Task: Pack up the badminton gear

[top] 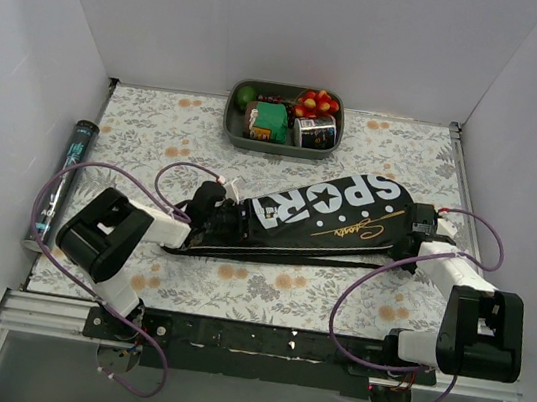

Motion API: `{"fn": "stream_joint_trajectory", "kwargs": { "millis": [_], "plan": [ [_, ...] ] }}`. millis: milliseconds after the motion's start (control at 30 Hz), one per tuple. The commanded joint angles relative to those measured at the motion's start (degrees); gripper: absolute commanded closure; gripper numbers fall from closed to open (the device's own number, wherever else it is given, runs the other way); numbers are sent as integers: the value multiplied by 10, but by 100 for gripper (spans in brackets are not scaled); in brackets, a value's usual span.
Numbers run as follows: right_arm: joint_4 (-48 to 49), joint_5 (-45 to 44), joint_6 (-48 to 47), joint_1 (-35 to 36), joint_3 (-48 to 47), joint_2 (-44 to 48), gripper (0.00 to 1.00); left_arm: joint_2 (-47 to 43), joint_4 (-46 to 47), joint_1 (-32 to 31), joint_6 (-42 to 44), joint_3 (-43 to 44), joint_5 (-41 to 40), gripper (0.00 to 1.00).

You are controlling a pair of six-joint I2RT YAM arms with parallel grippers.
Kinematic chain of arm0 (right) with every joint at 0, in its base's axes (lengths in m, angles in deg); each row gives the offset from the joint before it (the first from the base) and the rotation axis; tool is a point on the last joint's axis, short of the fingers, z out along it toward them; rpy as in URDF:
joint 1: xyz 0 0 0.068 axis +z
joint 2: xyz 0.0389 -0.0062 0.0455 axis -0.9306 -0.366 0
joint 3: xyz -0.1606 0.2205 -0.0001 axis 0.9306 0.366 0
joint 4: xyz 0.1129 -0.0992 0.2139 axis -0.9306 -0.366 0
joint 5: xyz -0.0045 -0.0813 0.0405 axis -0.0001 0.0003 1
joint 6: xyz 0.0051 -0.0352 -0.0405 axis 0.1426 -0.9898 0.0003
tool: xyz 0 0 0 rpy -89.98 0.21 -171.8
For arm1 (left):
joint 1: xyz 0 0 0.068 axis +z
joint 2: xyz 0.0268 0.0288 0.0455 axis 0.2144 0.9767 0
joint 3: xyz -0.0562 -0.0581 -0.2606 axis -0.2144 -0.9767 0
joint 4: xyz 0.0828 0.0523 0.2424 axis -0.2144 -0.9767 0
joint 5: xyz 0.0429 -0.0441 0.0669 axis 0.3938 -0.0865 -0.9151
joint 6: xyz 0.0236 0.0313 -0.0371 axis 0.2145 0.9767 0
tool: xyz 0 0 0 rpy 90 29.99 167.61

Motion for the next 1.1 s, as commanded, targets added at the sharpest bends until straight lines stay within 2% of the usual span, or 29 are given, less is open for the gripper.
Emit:
{"fn": "stream_joint_trajectory", "kwargs": {
  "millis": [0, 133, 233, 300, 400, 433, 467, 867, 1067],
  "plan": [
    [16, -15, -33, -7, 9, 18, 99, -23, -33, 5, 19, -12, -19, 49],
    [42, -28, -59, -7, 19, 25, 85, -26, -37, 4, 23, -14, -19, 49],
    [66, -32, -72, -7, 24, 25, 83, -26, -36, 4, 23, -16, -18, 49],
    [82, -36, -82, -7, 28, 24, 85, -25, -35, 4, 23, -18, -18, 49],
    [110, -38, -93, -7, 35, 18, 92, -23, -35, 4, 24, -19, -17, 50],
    [124, -39, -95, -6, 36, 15, 98, -23, -37, 5, 25, -20, -17, 50],
    [130, -37, -97, -6, 41, 14, 99, -24, -38, 4, 27, -19, -17, 50],
    [235, 47, -109, -6, 67, 14, 99, -13, -37, 5, 33, -20, -14, 51],
    [169, 95, -124, -6, 23, -9, 99, -7, -35, 4, 33, -19, -9, 52]
  ]
}}
